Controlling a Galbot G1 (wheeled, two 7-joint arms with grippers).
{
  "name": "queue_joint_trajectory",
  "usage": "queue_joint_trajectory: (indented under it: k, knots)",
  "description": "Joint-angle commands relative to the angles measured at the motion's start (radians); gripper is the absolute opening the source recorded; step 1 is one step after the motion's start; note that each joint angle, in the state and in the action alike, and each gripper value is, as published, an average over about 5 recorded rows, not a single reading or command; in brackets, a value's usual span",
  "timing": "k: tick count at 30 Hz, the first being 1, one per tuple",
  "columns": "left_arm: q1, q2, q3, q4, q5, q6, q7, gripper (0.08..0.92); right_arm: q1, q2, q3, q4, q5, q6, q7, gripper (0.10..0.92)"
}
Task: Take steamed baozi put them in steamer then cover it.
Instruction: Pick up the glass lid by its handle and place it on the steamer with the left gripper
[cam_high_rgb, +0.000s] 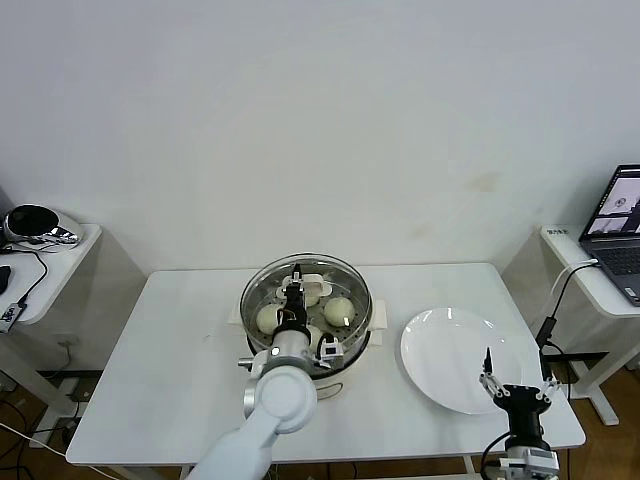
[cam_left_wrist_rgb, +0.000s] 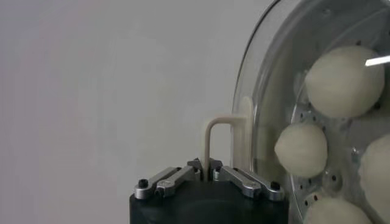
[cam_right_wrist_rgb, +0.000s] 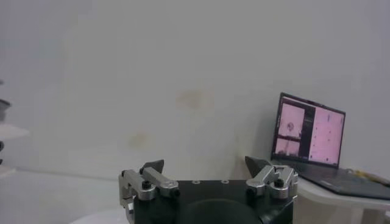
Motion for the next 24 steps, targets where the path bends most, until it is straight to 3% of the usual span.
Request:
queue_joint_trajectory:
  k: [1, 24]
  knots:
    - [0.013, -0.06, 0.0, 0.032, 0.089, -0.003, 0.007, 0.138, 0.0, 0.002, -0.003, -0.004, -0.004, 0.002, 0.001, 0.823]
    - [0.049, -0.089, -0.021, 0.061, 0.096, -0.017, -0.024, 0.138, -0.006, -0.003, -0.015, -0.002, -0.004, 0.011, 0.002, 0.823]
